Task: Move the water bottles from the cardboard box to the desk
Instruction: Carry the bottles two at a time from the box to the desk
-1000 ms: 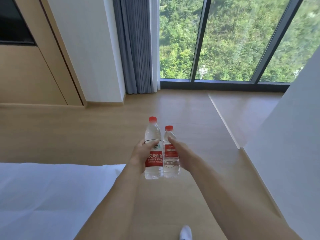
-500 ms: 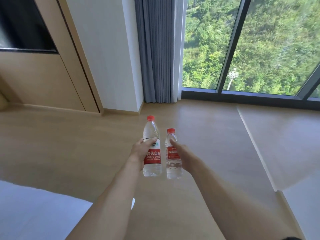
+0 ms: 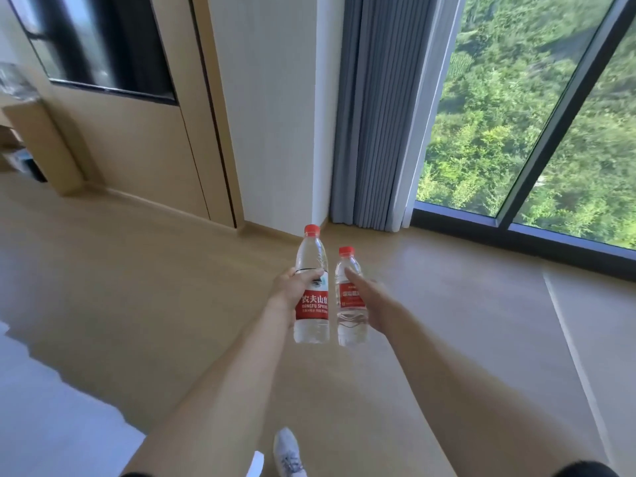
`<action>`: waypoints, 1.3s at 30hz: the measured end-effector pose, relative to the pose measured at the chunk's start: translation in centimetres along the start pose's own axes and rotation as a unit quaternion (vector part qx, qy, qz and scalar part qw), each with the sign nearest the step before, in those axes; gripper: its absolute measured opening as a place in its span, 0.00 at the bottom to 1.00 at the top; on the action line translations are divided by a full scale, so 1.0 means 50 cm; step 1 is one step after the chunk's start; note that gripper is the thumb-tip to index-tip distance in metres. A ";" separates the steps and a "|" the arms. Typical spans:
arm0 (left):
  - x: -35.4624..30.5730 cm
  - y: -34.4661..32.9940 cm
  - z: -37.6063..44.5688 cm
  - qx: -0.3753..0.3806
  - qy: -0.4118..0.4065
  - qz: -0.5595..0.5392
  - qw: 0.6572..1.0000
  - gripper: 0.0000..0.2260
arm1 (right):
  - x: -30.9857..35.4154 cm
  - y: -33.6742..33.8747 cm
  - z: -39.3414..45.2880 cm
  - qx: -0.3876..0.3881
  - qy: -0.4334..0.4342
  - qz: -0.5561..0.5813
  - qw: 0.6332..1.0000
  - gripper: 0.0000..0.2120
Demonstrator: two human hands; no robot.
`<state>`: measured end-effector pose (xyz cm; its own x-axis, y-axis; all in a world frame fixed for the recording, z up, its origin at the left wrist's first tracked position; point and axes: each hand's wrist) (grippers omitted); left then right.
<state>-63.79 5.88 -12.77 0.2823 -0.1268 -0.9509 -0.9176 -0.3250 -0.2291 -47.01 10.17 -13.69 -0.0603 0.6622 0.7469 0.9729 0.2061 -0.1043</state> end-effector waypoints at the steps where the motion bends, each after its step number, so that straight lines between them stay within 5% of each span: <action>1: -0.005 0.001 0.036 -0.002 -0.001 -0.003 1.000 0.20 | 0.022 -0.008 0.027 -0.002 -0.001 -0.011 1.000 0.20; 18: -0.211 0.169 0.610 -0.024 -0.039 -0.036 0.998 0.21 | 0.453 -0.283 0.471 0.025 0.023 -0.078 0.996 0.28; 30: -0.328 0.510 0.852 -0.203 -0.075 -0.062 0.974 0.14 | 0.616 -0.706 0.772 0.164 0.015 -0.181 0.970 0.25; 34: -0.376 0.637 0.950 -0.290 -0.064 -0.066 0.952 0.22 | 0.684 -0.870 0.870 0.213 -0.003 -0.199 0.956 0.26; 39: -0.452 0.782 1.048 -0.369 -0.087 -0.070 0.923 0.21 | 0.777 -1.052 0.968 0.288 -0.004 -0.245 0.926 0.20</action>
<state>-120.74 45.15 -11.15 0.2762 0.0964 -0.9563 -0.4165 -0.8847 -0.2094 -111.32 59.91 -10.97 -0.4668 0.3916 0.7929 0.5478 0.8319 -0.0883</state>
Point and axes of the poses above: each hand's wrist, its own z-axis towards the middle knuckle, its own y-axis out of the back of the hand, x = y × z, and after that the axes turned 13 degrees about -y, right-handed
